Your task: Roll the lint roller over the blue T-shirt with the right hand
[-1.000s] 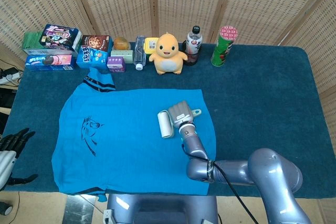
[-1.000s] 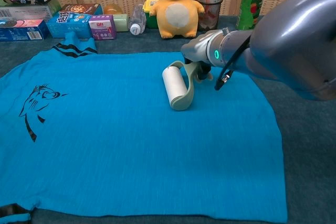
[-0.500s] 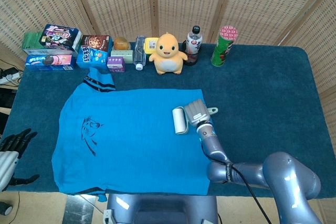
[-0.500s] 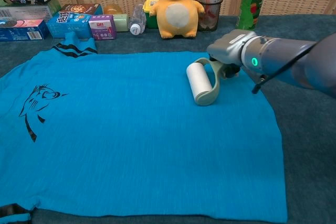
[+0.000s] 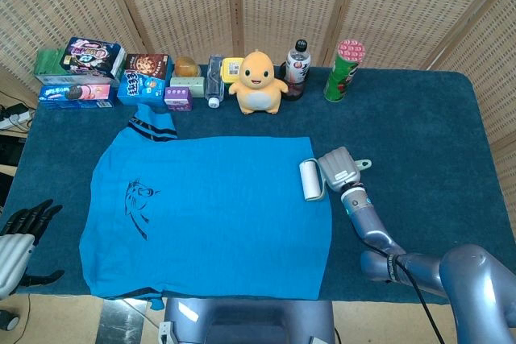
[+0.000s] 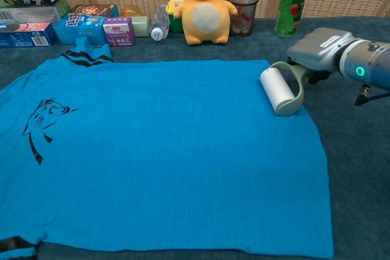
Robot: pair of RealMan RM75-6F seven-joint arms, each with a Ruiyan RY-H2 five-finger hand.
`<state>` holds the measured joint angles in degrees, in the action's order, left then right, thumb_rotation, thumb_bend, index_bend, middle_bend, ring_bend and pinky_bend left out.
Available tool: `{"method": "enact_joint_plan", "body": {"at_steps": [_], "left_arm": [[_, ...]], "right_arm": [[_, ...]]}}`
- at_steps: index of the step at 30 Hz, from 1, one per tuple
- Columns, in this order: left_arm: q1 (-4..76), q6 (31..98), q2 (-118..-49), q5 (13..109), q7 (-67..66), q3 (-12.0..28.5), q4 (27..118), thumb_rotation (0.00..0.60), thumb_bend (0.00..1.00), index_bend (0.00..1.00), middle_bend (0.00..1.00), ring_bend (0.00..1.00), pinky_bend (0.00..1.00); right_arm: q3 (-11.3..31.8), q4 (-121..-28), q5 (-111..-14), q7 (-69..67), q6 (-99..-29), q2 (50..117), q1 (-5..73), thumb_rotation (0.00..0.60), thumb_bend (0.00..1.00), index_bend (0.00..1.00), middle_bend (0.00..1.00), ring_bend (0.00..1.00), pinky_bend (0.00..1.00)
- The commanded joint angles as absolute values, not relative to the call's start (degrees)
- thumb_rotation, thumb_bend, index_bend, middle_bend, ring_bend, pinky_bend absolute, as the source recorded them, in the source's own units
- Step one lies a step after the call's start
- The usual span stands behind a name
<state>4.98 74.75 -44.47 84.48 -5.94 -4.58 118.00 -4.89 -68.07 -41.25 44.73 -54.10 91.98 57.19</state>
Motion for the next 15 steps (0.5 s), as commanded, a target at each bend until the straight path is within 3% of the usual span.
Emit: {"method": "enact_joint_plan", "body": {"at_steps": [1, 9, 15], "left_arm": [[4.97, 74.74, -44.49, 84.45, -6.0, -4.6, 118.04, 0.6, 0.11, 0.0, 0.0, 0.0, 0.0], [4.91, 74.71, -44.27, 84.67, -5.68, -4.79, 118.19, 0.6, 0.11, 0.0, 0.0, 0.0, 0.0], [4.71, 75.03, -44.06, 85.38, -5.11, -5.0, 118.05, 0.6, 0.11, 0.0, 0.0, 0.0, 0.0]], "right_arm": [[-5.06, -66.72, -43.59, 43.37, -53.87, 91.24, 55.85, 0.6, 1.0, 0.55, 0.74, 0.9, 1.0], [-0.63, -73.9, -49.23, 34.38, -50.54, 84.3, 55.64, 0.6, 1.0, 0.55, 0.74, 0.9, 1.0], [3.96, -70.34, -46.92, 28.48, -44.95, 83.19, 56.3, 0.6, 1.0, 0.55, 0.74, 0.89, 1.0]]}}
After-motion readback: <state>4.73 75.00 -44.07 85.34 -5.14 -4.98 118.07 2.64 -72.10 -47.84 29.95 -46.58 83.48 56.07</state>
